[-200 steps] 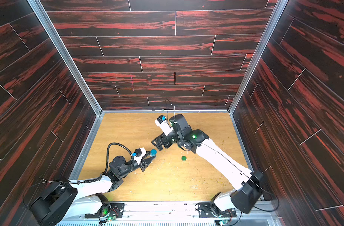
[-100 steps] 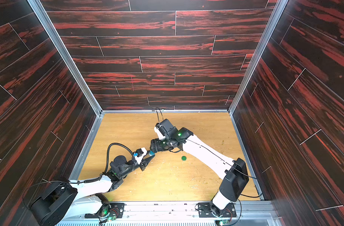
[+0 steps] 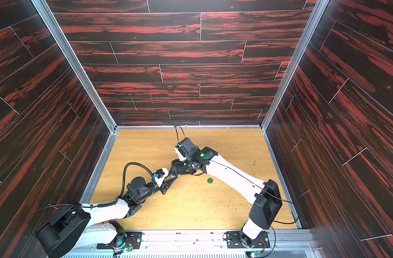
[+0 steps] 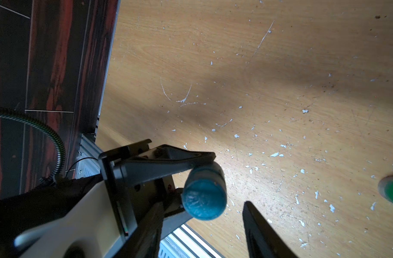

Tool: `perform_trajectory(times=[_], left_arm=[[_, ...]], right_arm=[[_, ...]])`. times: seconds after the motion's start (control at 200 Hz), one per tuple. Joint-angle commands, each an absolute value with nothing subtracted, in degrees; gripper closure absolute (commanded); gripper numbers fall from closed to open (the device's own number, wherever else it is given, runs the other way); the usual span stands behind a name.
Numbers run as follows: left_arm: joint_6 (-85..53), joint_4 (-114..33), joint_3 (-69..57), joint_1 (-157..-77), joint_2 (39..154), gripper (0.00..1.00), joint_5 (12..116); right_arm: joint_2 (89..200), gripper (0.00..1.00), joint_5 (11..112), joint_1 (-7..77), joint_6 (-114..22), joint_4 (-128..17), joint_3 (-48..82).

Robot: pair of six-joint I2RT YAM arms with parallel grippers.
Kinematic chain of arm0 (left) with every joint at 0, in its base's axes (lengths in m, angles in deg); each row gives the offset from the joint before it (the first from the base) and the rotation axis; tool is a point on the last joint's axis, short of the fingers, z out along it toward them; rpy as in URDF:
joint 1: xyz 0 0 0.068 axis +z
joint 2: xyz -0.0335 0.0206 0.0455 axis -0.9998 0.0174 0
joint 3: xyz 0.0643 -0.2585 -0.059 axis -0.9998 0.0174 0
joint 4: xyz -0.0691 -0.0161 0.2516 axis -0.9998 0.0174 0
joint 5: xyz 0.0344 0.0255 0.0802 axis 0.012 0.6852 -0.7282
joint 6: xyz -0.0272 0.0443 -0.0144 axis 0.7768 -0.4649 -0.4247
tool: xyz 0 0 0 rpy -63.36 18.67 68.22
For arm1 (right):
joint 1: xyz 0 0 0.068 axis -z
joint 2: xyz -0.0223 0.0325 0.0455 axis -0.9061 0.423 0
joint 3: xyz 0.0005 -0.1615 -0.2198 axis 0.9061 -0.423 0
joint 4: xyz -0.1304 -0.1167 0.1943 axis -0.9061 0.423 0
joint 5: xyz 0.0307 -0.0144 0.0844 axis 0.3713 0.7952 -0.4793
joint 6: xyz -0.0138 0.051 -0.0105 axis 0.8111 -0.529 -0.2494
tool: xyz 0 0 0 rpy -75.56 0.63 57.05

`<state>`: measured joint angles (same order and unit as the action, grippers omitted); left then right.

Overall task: Close the paint jar lid
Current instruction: Screw the lid onto the paint jar.

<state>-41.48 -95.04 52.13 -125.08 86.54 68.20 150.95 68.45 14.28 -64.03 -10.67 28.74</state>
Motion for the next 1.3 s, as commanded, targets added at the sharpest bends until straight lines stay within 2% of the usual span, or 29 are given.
perform_trajectory(times=[0.0, 0.085, 0.581, 0.862, 1.293], left_arm=[[-41.28, -96.33, 51.0, -125.12, 86.47, 0.74, 68.7], [-41.06, -96.41, 50.98, -125.12, 86.47, 0.74, 68.82], [-40.51, -96.54, 51.17, -125.12, 86.74, 0.74, 69.93], [-40.04, -96.01, 51.38, -125.13, 85.82, 0.76, 73.74], [-40.13, -91.94, 51.09, -125.12, 82.4, 0.84, 78.22]], right_arm=[[152.92, 0.41, 67.69, 13.82, -64.54, -11.18, 28.13], [153.37, 0.43, 67.34, 13.88, -64.6, -11.52, 28.14], [154.73, 0.65, 67.02, 13.82, -62.21, -10.54, 28.58], [156.64, 0.73, 61.78, 13.8, -49.04, -4.68, 32.06], [157.93, 0.73, 55.17, 13.91, -26.29, -0.16, 33.86]])
